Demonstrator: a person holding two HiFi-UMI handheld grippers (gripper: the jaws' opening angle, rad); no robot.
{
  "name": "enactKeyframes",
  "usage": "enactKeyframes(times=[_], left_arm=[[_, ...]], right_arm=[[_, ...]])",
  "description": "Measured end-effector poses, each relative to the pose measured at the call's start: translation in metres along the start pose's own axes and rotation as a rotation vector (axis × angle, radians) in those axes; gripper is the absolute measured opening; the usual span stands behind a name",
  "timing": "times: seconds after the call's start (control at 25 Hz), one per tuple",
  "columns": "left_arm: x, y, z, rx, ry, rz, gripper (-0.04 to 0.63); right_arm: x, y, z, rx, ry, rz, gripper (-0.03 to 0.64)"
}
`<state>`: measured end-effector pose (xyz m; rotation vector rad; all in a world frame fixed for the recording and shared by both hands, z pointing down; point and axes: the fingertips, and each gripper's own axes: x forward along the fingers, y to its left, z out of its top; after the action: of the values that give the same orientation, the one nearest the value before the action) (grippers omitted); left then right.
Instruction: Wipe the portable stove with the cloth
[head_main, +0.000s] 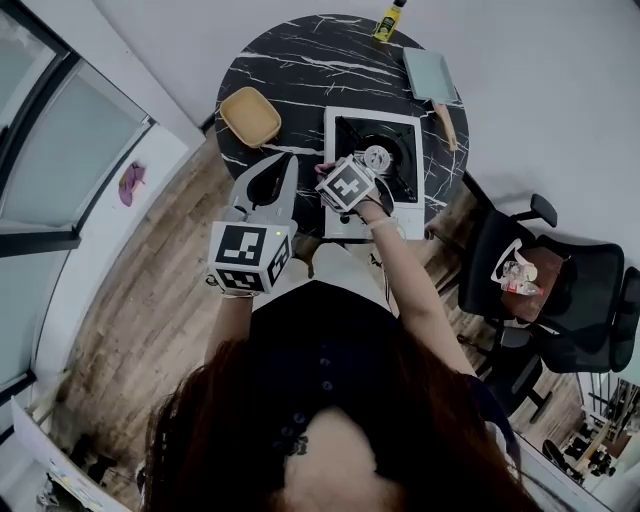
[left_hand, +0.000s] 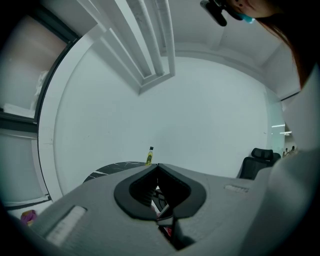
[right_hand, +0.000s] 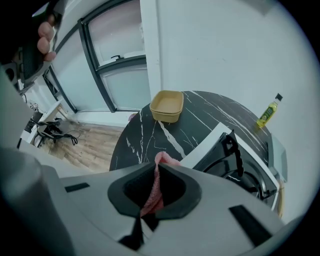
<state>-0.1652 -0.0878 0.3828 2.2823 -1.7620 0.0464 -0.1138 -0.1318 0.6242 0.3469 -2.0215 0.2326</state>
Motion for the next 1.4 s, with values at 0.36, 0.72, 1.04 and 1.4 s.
enactKeyframes(times=[0.36,0.72,1.04,1.4], left_arm=[[0.013,0.002,0.007,-0.007,0.006,0.047,0.012],[0.025,0.0,0.008,-0.001,0.015,0.066,0.012],[0.037,-0.006,0.008,0.001,0.025,0.077,0.012],[0.044,-0.005,0.009,0.009,0.032,0.11,0.012]], right_arm=[[0.002,-0.012,0.005,-0.02,-0.017,0.018,0.02],[0.003,-0.021,0.01,-0.027,-0.037,0.028,0.02],[0.004,-0.027,0.012,-0.074,-0.035,0.034,0.02],[0.005,-0.043,0.023,-0.154,-0.041,0.006,0.02]])
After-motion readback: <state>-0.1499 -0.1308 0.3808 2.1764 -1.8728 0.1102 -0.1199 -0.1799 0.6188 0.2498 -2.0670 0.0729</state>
